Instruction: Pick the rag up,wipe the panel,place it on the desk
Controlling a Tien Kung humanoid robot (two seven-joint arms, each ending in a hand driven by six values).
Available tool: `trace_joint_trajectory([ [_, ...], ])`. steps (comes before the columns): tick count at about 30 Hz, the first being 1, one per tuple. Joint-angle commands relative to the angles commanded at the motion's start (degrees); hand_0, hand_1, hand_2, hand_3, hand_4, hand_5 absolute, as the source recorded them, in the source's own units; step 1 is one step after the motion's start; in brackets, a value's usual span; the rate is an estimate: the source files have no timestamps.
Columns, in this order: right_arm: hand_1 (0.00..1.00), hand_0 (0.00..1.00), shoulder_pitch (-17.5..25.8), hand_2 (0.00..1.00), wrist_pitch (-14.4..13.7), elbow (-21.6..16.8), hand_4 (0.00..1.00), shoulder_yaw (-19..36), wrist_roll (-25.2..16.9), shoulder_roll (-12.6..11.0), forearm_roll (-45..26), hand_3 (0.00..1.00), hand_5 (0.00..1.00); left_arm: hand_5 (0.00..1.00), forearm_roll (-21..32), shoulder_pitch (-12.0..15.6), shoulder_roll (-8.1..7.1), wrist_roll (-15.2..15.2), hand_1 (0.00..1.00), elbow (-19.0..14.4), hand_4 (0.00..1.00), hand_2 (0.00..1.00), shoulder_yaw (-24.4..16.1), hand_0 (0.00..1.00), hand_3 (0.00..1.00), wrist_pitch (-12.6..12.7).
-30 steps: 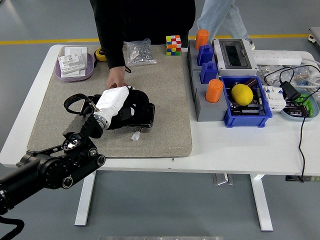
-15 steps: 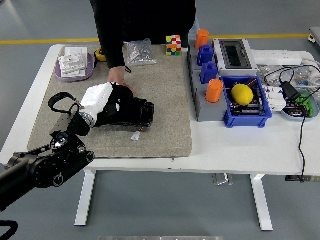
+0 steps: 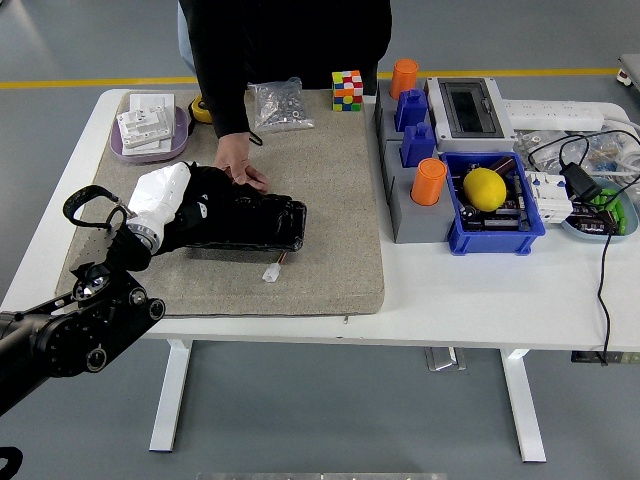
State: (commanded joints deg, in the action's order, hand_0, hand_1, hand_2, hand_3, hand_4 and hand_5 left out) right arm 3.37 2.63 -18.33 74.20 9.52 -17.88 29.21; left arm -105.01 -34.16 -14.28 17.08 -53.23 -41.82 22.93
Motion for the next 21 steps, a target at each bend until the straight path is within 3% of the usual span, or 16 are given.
trace_joint_trajectory([
  [21,0.586,0.706,0.28,0.680,-0.01,0.04,0.998,0.08,0.14,0.00,-0.06,0.629,0.631,0.002,-2.86,3.79,-1.69,0.39,0.210,1.00,0.002,0.573,-7.62,0.280,0.423,0.97],
])
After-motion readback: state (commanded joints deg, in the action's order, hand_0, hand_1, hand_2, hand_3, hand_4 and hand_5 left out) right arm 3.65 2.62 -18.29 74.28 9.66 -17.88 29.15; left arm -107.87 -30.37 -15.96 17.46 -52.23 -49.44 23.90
